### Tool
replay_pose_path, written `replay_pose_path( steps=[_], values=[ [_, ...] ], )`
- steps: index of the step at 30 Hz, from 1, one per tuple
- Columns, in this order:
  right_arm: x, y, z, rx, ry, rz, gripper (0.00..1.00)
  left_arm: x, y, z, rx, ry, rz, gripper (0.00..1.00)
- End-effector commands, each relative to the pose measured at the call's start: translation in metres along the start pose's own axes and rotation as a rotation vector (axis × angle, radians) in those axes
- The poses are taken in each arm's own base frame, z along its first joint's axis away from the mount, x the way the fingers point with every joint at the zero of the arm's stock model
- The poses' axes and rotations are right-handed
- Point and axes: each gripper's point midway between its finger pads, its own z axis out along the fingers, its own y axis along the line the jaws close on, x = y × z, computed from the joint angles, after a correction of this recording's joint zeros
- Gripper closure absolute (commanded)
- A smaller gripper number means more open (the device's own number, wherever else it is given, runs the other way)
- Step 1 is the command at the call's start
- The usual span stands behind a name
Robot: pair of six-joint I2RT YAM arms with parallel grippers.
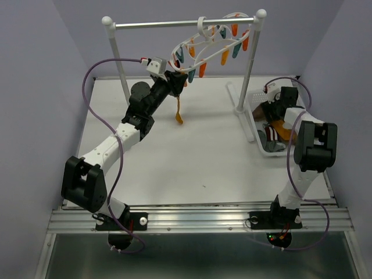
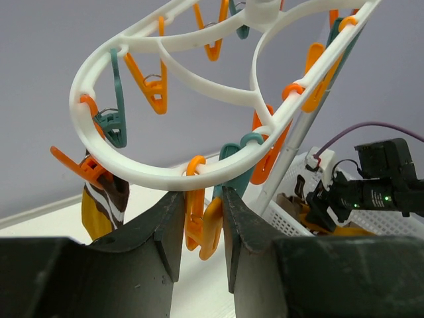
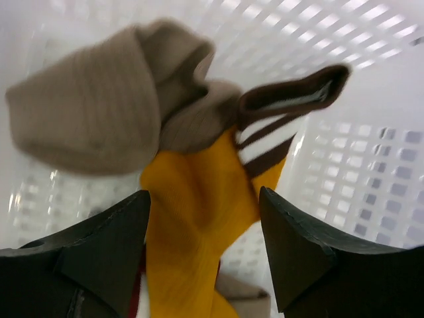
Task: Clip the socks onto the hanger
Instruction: Pick up the sock from the bin.
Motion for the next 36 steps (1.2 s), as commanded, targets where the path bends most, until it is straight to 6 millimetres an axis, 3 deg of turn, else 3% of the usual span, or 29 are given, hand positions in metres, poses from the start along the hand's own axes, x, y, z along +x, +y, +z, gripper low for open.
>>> replay_pose_path(
  steps=[1,10,18,28,36],
  values=[
    [-0.063,-0.055,-0.002,0.241,-0.257,0.125,0.28,-0.017,0.000,0.008,-0.001,-0.039,0.009,1.00],
    [-0.054,-0.073,-0.001,0.379,-0.277,0.208,0.33,-0.012,0.003,0.008,-0.013,-0.030,0.007,1.00],
    [-0.040,-0.054,0.012,0.320,-0.271,0.213,0.36,-0.012,0.004,0.010,-0.014,-0.028,0.014,1.00],
    [-0.042,-0.073,0.015,0.435,-0.313,0.287,0.39,-0.010,0.005,0.014,-0.012,-0.024,0.014,1.00],
    [-0.039,-0.059,0.026,0.372,-0.313,0.281,0.39,-0.009,0.005,0.014,-0.011,-0.023,0.023,1.00]
  ],
)
